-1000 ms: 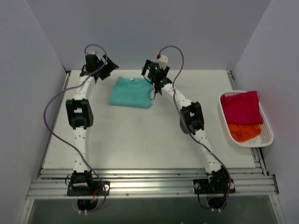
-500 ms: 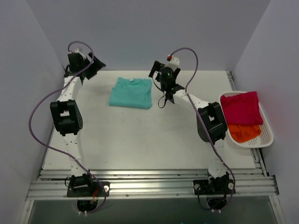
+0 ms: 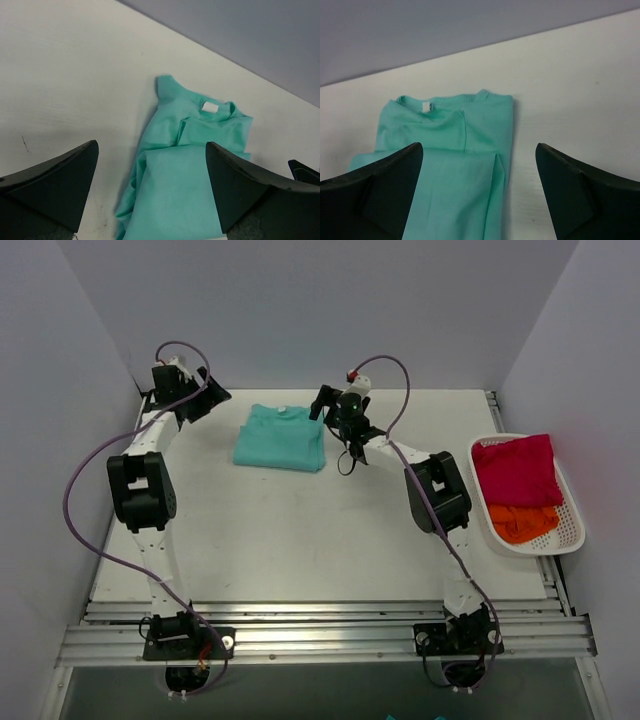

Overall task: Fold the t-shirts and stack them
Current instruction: Smooth out wrinkles on the folded tshirt

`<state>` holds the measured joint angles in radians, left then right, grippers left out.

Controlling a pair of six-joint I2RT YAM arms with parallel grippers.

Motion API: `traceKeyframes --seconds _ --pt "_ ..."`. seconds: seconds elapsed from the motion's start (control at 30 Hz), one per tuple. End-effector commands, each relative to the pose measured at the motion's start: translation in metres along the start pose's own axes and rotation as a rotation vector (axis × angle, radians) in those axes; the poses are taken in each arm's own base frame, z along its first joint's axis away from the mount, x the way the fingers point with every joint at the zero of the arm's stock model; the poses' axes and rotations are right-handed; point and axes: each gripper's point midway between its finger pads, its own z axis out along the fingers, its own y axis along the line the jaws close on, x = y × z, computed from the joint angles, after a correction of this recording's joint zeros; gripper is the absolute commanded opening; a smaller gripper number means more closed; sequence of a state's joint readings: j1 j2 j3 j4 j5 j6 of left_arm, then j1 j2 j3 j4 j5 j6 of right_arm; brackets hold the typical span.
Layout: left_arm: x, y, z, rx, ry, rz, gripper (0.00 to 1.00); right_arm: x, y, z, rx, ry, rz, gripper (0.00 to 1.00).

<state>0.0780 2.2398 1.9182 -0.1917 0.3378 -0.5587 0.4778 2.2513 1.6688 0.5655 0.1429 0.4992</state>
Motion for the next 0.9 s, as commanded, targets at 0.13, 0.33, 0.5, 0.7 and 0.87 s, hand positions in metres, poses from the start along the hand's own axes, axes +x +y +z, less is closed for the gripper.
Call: traceKeyframes --seconds 0.13,0.33,0.5,0.7,0.87 --pt "0.042 0.011 0.029 0.035 0.101 0.014 0.98 0.036 0.026 0.018 -0.103 0.088 0.038 0.88" --pt "0.055 0.02 0.039 0.027 0.128 0.009 0.98 0.057 0.029 0.035 -0.111 0.121 0.055 0.83" --pt "0.058 0.023 0.043 0.021 0.138 0.012 0.98 0.072 0.039 0.043 -0.121 0.138 0.051 0.8" --pt "0.063 0.027 0.047 0.021 0.149 0.001 1.0 0.084 0.038 0.048 -0.114 0.157 0.051 0.73" --pt "0.066 0.027 0.048 0.022 0.155 -0.003 0.93 0.091 0.03 0.042 -0.094 0.172 0.031 0.72"
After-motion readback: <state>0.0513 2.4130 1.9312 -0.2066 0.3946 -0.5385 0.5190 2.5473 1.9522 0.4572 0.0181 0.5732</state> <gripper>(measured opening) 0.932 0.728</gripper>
